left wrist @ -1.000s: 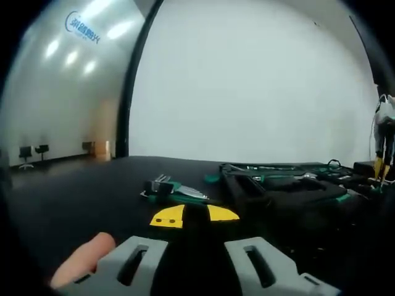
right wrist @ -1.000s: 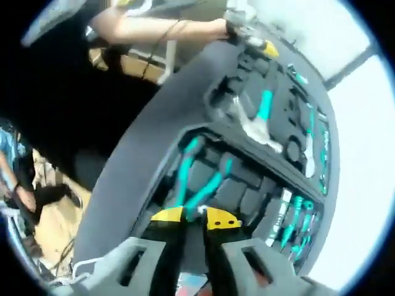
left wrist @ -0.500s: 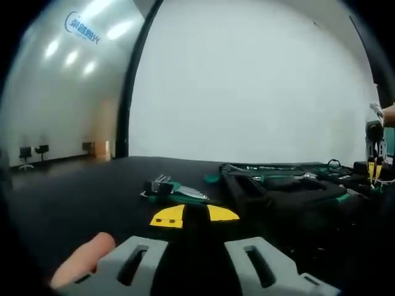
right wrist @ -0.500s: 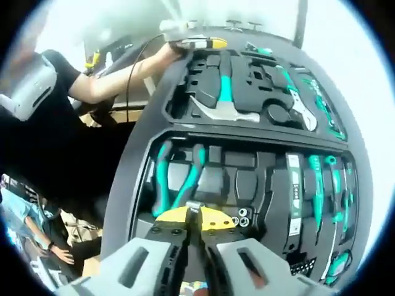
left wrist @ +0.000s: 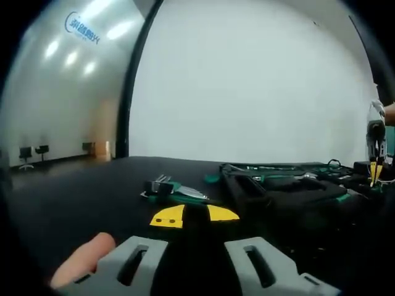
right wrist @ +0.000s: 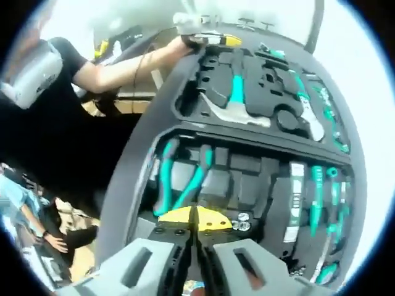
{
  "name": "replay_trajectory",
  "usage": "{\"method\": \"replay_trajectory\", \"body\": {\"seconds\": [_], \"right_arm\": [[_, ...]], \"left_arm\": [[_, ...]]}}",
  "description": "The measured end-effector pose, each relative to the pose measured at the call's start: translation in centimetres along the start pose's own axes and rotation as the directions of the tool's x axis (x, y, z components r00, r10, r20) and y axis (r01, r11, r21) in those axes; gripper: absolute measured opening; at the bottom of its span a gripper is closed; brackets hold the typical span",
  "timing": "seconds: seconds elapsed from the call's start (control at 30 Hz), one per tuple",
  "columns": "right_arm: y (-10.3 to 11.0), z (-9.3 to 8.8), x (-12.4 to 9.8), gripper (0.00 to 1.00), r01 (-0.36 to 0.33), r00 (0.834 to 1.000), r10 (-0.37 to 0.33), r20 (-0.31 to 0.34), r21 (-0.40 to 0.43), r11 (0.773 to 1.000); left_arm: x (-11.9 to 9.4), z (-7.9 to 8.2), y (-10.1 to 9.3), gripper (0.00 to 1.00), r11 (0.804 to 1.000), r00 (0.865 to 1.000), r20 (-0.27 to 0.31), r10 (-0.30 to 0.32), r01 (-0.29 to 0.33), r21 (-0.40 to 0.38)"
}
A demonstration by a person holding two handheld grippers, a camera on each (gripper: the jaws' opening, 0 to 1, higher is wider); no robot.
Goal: Pick up the tools and put them into their designated positions in the toolbox.
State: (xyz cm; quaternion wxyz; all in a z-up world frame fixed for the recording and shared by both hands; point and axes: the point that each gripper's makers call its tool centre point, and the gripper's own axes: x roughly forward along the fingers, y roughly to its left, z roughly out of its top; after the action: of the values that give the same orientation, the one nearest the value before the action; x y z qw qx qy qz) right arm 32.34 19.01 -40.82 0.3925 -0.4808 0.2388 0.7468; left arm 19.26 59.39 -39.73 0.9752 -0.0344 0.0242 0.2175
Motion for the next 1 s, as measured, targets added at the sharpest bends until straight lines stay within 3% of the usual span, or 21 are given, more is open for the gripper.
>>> {"method": "replay_trajectory", "body": {"seconds": [0.2,0.4,0.53,0.7,1.0], "right_arm": [[-0.1,0.0,-0.1,0.0,0.039,0.999,-0.038,0.004,-0.107,0.994],[-1.7,1.6,-2.9,0.0,0.101,0.994,-0.096,0.056,-0.097,0.99],[-3.8,4.1,-4.7,0.0,0.149,0.988,-0.143,0.056,-0.127,0.981],[-6.8,7.8,-5.5,0.0,0.187,0.982,-0.179,0.063,-0.159,0.969],[-12.3,14.3,-3.6,0.0,0.208,0.977,-0.193,0.091,-0.192,0.959]], "left_arm": [[0.0,0.1,-0.1,0.14,1.0,1.0,0.0,0.0,0.0,0.002],[0.1,0.0,0.0,0.14,1.0,1.0,-0.001,-0.001,0.001,0.003],[-0.1,0.1,-0.2,0.14,1.0,1.0,-0.002,0.002,-0.002,0.005],[-0.8,0.2,-0.7,0.13,1.0,1.0,-0.001,0.004,-0.004,0.009],[-0.5,0.1,-0.4,0.13,1.0,1.0,-0.002,0.009,-0.009,0.013]]}}
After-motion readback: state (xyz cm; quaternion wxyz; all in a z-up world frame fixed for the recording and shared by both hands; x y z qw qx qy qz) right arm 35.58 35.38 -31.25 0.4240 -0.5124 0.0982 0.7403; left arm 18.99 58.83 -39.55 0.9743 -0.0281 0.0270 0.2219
